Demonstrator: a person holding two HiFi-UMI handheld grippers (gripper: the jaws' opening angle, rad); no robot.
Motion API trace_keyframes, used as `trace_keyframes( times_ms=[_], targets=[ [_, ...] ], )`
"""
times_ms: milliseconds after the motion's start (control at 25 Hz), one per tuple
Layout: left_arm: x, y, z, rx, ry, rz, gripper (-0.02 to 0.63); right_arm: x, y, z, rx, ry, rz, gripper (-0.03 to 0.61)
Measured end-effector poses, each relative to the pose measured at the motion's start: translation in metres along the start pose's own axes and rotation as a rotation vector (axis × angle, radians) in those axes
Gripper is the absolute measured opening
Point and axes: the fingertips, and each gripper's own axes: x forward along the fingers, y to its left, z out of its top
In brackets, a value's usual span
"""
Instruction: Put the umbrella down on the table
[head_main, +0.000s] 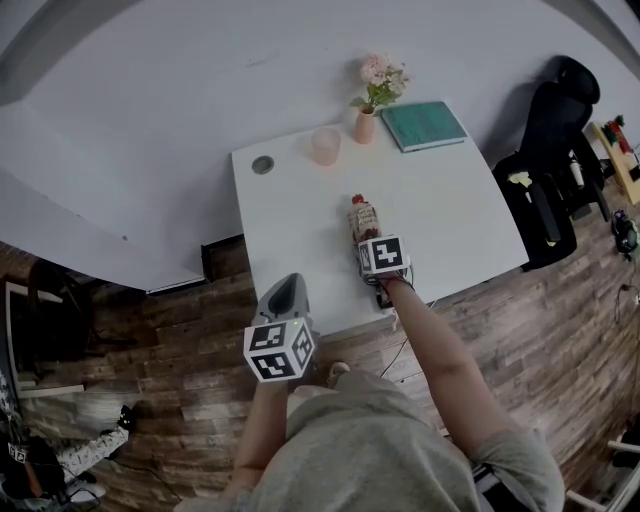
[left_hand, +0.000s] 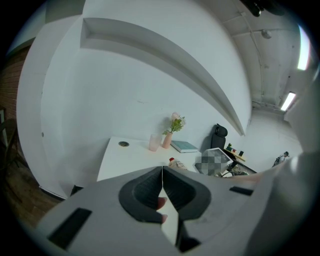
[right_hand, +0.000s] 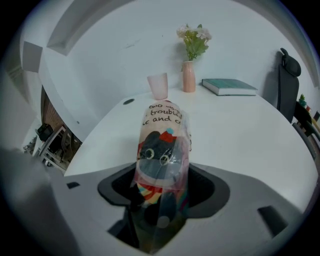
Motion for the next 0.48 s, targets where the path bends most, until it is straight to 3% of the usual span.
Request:
trace_keyframes(
  times_ms=[480],
  targets=[
    [-0.021,0.000,0.001,0.009,-0.013,-0.005,0.008,0.001,0.003,-0.002,-0.012,0.005,-0.002,0.285]
  ],
)
